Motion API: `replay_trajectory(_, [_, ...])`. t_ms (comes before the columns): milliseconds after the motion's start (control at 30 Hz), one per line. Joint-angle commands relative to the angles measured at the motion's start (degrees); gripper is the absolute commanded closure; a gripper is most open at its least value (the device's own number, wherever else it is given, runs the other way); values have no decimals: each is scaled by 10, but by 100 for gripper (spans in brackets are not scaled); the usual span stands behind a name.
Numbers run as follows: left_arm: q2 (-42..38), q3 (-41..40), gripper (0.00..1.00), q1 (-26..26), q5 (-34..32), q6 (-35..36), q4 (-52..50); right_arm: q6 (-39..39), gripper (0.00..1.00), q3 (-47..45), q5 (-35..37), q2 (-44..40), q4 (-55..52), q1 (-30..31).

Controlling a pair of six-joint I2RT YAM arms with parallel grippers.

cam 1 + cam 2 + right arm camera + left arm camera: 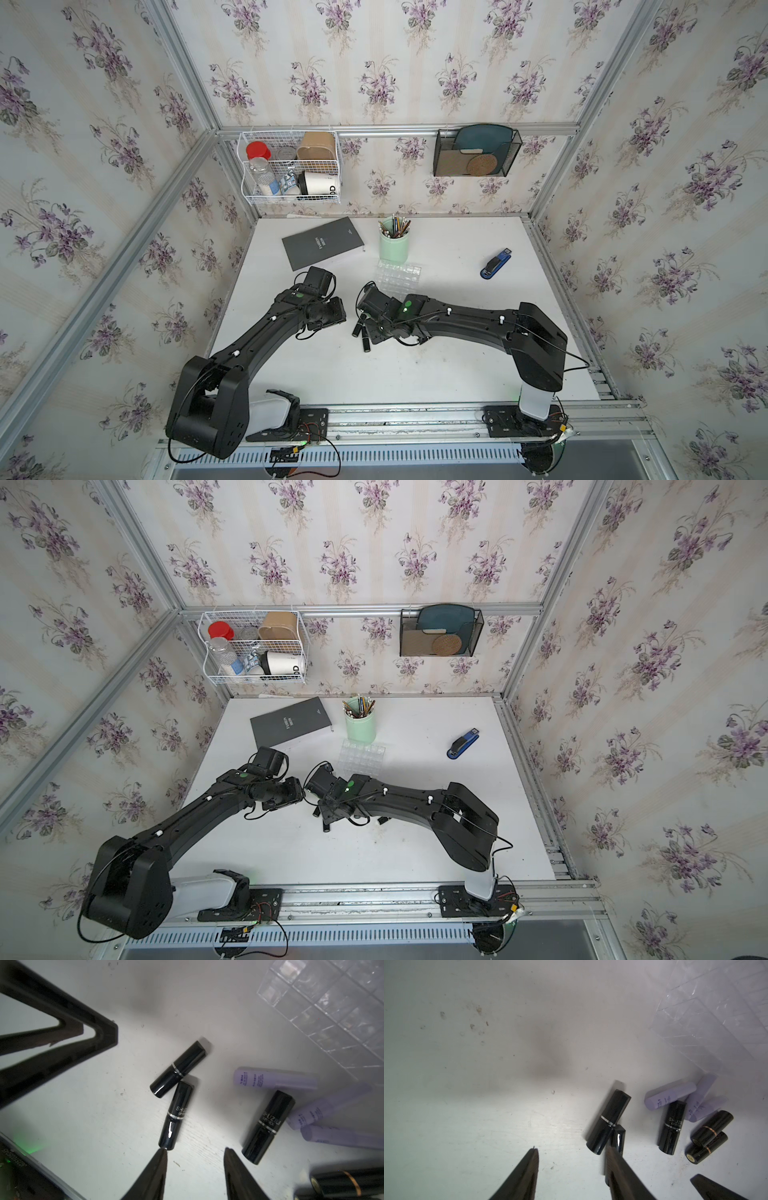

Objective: Arrange the lipsticks in the organizer
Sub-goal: Pick up the lipstick at the center of the board.

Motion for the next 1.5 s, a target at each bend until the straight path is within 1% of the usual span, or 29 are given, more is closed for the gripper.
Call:
replay_trajectory(0, [-2,3,44,4,28,-2,20,20,52,7,47,1,-44,-6])
replay_trajectory(67, [-5,-3,44,0,63,14,45,24,55,-5,55,-10,-56,-27])
replay_trajectory(100, [-6,-2,43,-11,66,17,53,25,59,-18,50,-23,-51,-43])
replay_trajectory(200, [2,17,40,-67,37,41,47,26,66,-56,22,-65,-26,-83])
replay_trajectory(267, [18,27,38,-80,28,46,33,21,67,-61,23,-70,-28,-90])
replay_trajectory(333, [25,30,37,-88,31,50,49,17,66,-52,38,-55,-50,-92])
replay_trajectory(400, [39,45,37,-111,39,56,73,16,66,-60,41,-54,-49,-97])
replay_trajectory(467, [74,72,36,-140,43,74,83,16,66,-78,28,-70,-28,-112])
replay_trajectory(567, [130,104,34,-164,74,123,78,16,66,-102,12,-101,-7,-141])
replay_trajectory(667, [154,117,34,-181,48,201,64,15,66,-133,-2,-131,11,-168])
replay_trajectory(767, [176,130,38,-186,11,255,54,15,66,-160,-21,-151,32,-188])
replay_trajectory(933, [217,162,40,-190,13,291,48,7,66,-167,-43,-152,50,-199])
replay_trajectory(1000, [237,176,42,-190,2,306,35,2,66,-170,-45,-154,54,-200])
replay_trajectory(1167, [274,207,44,-190,2,327,10,-6,67,-183,-56,-157,67,-211])
replay_trajectory(1200, [280,212,47,-190,-1,332,7,-7,67,-184,-59,-158,70,-214])
replay_trajectory(1267, [292,222,49,-190,-10,342,-4,-9,67,-187,-64,-160,73,-219])
replay_trajectory(1467, [306,232,52,-195,-3,356,-10,-12,67,-193,-73,-161,82,-224])
